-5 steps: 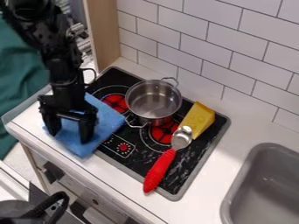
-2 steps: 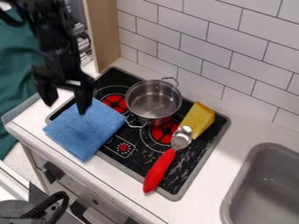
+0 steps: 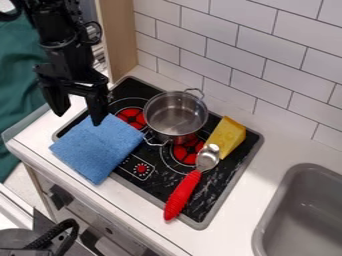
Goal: Move the blue cloth on the lower side of the left stove
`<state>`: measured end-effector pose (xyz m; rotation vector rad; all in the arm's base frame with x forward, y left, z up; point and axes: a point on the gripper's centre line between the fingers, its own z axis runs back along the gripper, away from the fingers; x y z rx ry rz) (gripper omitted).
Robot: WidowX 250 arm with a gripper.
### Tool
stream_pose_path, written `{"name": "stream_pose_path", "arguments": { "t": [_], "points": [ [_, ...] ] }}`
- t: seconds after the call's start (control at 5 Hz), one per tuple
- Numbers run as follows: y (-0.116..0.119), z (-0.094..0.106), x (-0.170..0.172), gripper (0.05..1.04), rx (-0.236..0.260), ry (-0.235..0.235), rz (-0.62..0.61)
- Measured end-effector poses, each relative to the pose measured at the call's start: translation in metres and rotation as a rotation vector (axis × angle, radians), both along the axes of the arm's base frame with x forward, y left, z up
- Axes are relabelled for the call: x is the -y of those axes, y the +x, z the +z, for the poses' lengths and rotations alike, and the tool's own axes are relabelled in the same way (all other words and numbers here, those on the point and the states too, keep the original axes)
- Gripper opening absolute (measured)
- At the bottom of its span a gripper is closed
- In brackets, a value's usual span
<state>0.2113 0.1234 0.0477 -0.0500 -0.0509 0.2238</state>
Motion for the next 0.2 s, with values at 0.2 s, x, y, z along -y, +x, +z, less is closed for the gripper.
{"name": "stream_pose_path", "arguments": {
  "t": [0.2],
  "points": [
    [0.0092,0.0028,0.0082,1.005,0.013,0.009,-0.098]
  ]
}}
